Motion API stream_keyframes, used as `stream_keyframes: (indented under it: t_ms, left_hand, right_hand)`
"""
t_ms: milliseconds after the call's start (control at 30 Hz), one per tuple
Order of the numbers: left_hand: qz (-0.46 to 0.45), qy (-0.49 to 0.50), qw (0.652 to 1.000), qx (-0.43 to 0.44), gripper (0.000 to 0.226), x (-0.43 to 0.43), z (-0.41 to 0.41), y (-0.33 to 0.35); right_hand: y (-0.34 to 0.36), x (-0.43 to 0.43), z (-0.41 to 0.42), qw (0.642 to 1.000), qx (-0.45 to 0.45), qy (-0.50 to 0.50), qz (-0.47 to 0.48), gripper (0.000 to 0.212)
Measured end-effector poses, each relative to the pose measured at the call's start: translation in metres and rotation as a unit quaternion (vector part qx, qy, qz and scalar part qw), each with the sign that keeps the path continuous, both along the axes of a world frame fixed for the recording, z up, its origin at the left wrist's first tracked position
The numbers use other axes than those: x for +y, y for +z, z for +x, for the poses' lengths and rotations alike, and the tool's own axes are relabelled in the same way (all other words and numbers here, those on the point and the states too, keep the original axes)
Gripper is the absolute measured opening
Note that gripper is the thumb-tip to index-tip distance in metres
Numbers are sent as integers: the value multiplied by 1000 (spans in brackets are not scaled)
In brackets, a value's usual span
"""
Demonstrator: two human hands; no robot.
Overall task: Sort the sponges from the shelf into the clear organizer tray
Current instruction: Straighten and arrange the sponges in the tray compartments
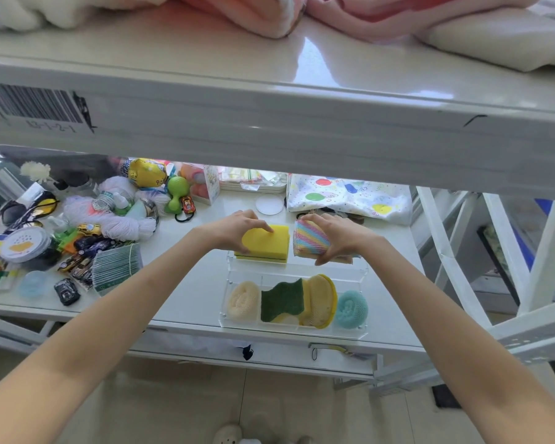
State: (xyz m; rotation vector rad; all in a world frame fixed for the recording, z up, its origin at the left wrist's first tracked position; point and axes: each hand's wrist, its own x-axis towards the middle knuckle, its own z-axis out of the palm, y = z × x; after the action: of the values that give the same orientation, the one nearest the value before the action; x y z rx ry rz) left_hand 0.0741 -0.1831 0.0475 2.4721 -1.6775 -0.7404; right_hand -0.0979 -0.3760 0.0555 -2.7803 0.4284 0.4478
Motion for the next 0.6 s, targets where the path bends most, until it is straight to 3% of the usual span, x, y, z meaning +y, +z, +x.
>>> stream_keyframes:
  t_ms: [133, 400, 500, 600]
  left_hand:
    - [5, 10, 1000, 11, 70, 3, 5, 1]
    - [13, 11, 1000, 12, 71, 2, 5, 0]
    - [15, 10, 1000, 12, 71, 2, 5, 0]
    - [14, 9, 1000, 10, 70, 2, 5, -1]
  right_hand:
    - [2, -2, -3, 1000, 27, 0, 13, 116]
    - [-9, -4, -12, 999, -3, 2, 43, 118]
    - [-6, -8, -15, 998, -23, -8, 58, 101]
    - [0, -16, -19, 997, -44, -24, 51, 66]
